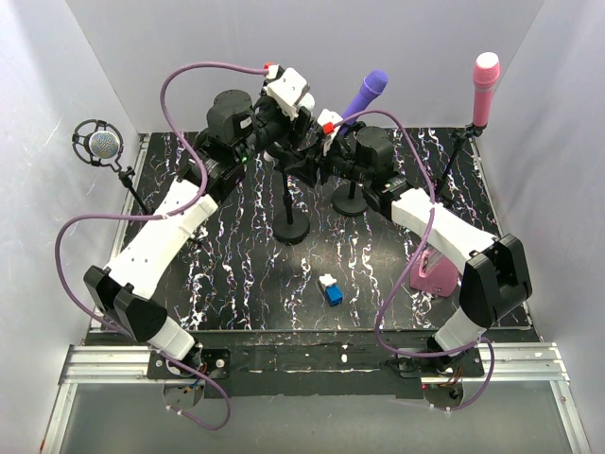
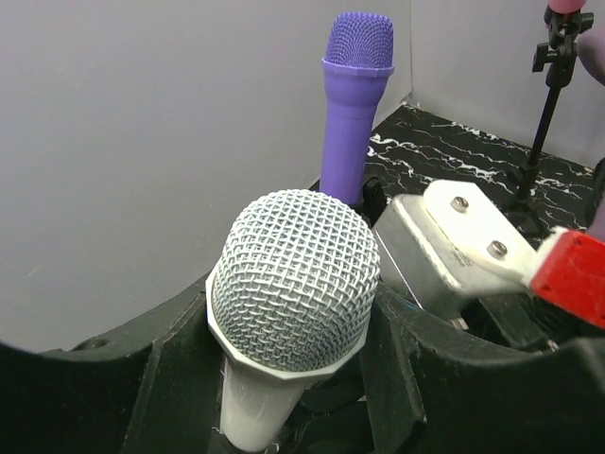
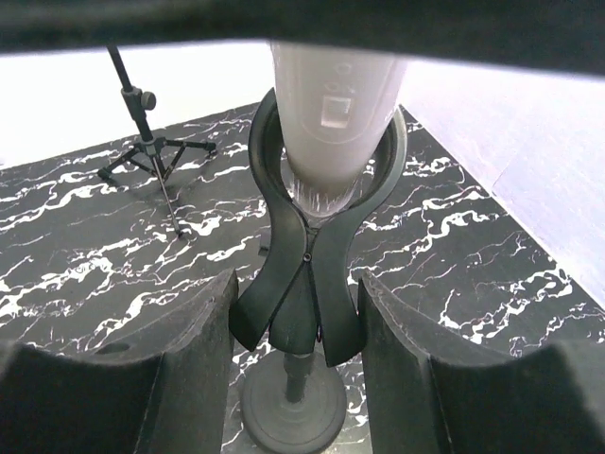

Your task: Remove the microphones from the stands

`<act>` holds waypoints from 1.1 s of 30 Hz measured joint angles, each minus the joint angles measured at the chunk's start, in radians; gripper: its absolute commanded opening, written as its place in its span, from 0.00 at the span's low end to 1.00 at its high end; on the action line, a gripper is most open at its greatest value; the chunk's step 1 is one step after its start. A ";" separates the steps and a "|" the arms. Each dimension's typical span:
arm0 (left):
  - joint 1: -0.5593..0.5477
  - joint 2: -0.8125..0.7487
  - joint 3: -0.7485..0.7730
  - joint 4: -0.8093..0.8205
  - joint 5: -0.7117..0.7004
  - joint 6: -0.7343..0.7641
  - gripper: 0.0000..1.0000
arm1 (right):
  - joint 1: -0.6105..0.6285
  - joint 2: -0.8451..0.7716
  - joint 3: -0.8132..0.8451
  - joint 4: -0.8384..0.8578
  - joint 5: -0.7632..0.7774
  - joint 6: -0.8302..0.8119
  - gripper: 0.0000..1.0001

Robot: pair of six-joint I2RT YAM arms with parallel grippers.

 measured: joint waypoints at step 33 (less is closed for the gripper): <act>0.012 -0.076 -0.042 -0.134 0.299 0.080 0.56 | -0.014 -0.053 -0.007 -0.107 -0.118 -0.099 0.01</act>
